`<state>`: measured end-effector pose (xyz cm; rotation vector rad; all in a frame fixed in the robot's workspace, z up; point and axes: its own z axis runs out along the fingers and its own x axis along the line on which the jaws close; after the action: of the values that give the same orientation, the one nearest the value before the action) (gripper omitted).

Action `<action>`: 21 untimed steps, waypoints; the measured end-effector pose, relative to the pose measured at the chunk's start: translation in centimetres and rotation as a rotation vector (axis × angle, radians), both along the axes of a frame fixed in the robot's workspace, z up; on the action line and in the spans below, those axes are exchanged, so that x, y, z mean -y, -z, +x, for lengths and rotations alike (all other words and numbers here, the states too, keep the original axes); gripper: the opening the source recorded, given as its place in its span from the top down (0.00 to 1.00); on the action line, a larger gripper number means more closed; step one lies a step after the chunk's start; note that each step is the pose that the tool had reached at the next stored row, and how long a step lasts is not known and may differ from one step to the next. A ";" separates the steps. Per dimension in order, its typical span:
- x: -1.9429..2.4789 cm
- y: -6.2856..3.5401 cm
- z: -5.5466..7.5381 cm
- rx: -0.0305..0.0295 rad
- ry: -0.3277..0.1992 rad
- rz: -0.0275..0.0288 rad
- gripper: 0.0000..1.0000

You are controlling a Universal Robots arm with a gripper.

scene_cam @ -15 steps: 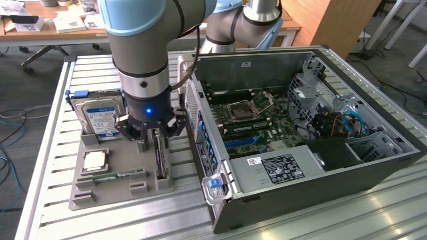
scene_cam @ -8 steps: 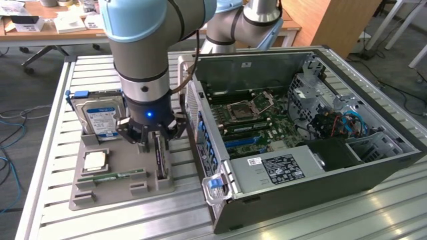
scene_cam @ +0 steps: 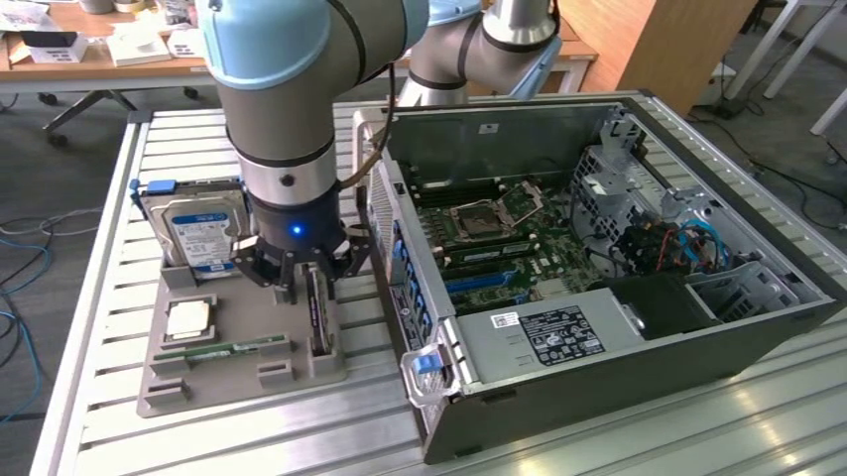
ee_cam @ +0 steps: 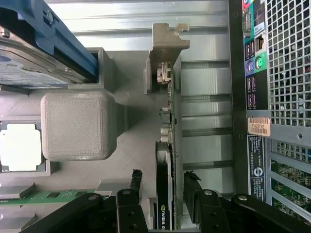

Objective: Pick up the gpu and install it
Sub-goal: 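Pick up the gpu and move the gpu toward the slot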

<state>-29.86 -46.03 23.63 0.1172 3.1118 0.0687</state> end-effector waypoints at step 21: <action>0.00 0.83 0.0 0.0000 0.000 -0.0002 0.53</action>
<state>-29.89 -46.04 22.80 0.1170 3.1119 0.0683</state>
